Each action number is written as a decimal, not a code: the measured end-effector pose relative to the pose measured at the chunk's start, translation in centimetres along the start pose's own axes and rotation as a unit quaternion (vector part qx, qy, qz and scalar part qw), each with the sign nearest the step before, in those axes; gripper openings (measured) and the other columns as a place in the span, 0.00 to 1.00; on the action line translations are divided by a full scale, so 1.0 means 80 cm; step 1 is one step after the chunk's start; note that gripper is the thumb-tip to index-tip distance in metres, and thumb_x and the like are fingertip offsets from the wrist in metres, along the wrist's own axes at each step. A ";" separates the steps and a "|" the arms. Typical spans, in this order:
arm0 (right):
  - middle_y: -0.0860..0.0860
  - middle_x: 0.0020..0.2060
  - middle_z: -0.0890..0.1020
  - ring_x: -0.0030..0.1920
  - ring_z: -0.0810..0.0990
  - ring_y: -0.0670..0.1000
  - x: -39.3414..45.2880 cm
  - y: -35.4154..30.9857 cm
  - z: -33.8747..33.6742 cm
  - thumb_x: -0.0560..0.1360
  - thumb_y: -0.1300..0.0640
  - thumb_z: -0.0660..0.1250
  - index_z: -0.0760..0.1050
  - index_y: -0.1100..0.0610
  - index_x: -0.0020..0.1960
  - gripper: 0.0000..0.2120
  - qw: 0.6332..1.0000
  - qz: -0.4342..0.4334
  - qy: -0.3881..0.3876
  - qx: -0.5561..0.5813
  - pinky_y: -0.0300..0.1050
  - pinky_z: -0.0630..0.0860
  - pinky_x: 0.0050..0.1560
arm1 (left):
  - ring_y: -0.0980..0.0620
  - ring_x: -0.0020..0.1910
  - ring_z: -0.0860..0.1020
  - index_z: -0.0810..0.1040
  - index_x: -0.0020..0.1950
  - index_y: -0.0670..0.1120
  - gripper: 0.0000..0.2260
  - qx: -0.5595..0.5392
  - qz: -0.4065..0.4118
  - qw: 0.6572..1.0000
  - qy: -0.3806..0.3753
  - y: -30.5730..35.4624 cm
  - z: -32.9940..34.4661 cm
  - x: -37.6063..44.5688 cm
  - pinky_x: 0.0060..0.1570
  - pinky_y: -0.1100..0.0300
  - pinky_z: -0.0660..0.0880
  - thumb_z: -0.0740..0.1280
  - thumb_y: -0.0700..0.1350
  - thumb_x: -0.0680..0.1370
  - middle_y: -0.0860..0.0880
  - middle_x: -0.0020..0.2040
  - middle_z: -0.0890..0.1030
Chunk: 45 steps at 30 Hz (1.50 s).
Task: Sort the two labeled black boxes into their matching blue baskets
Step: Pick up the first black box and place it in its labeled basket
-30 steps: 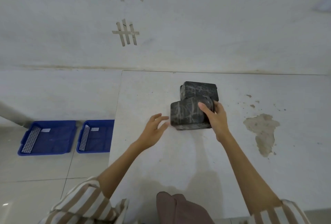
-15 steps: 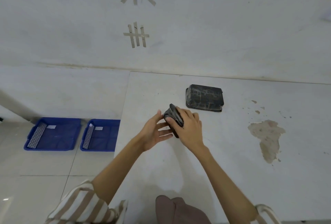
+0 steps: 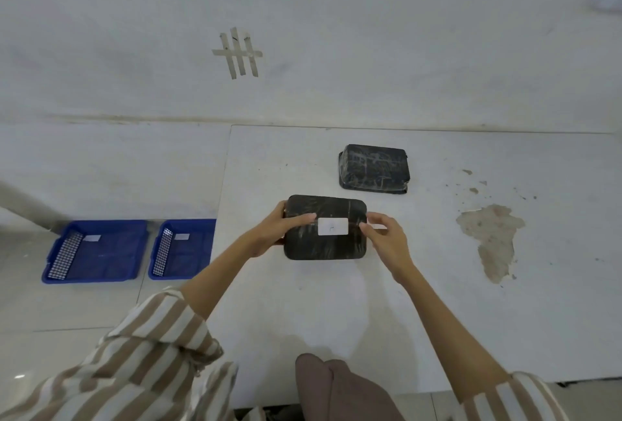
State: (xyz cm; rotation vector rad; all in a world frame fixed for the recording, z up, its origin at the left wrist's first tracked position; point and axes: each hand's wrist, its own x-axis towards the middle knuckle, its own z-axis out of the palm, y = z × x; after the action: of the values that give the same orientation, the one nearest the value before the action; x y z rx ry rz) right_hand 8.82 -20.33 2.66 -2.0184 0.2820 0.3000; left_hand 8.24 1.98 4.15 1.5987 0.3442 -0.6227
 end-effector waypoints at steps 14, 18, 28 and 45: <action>0.57 0.56 0.80 0.54 0.79 0.56 0.032 0.015 0.012 0.75 0.53 0.66 0.75 0.58 0.58 0.14 0.994 0.055 -0.084 0.038 0.51 0.77 0.53 | 0.50 0.55 0.80 0.70 0.65 0.49 0.20 -0.111 -0.001 0.993 0.037 -0.033 -0.019 0.034 0.50 0.60 0.76 0.66 0.53 0.75 0.48 0.59 0.80; 0.57 0.56 0.80 0.56 0.79 0.58 0.050 0.013 0.014 0.75 0.55 0.65 0.74 0.59 0.59 0.14 0.991 0.074 -0.104 0.041 0.49 0.77 0.52 | 0.49 0.54 0.82 0.73 0.63 0.44 0.35 -0.133 -0.005 0.985 0.106 -0.029 -0.014 0.052 0.44 0.62 0.76 0.74 0.62 0.64 0.45 0.59 0.81; 0.53 0.53 0.78 0.48 0.79 0.52 0.076 -0.007 -0.016 0.78 0.53 0.61 0.74 0.58 0.58 0.12 0.987 0.025 -0.153 -0.040 0.44 0.74 0.49 | 0.46 0.52 0.79 0.71 0.63 0.47 0.22 -0.227 -0.012 0.946 0.231 -0.045 0.004 0.013 0.50 0.50 0.79 0.71 0.53 0.72 0.45 0.55 0.80; 0.49 0.45 0.79 0.44 0.79 0.50 0.018 -0.223 0.229 0.76 0.53 0.64 0.77 0.53 0.49 0.06 0.957 -0.172 -0.228 -0.056 0.44 0.74 0.49 | 0.45 0.55 0.81 0.76 0.60 0.52 0.27 -0.291 0.092 0.870 0.388 -0.095 -0.273 -0.139 0.60 0.45 0.76 0.75 0.58 0.65 0.46 0.56 0.82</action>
State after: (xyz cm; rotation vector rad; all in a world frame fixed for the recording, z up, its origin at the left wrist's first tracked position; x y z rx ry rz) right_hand 14.40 3.85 9.06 -1.9987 -0.3794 0.5561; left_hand -0.81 25.95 5.01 1.1966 0.8707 0.3025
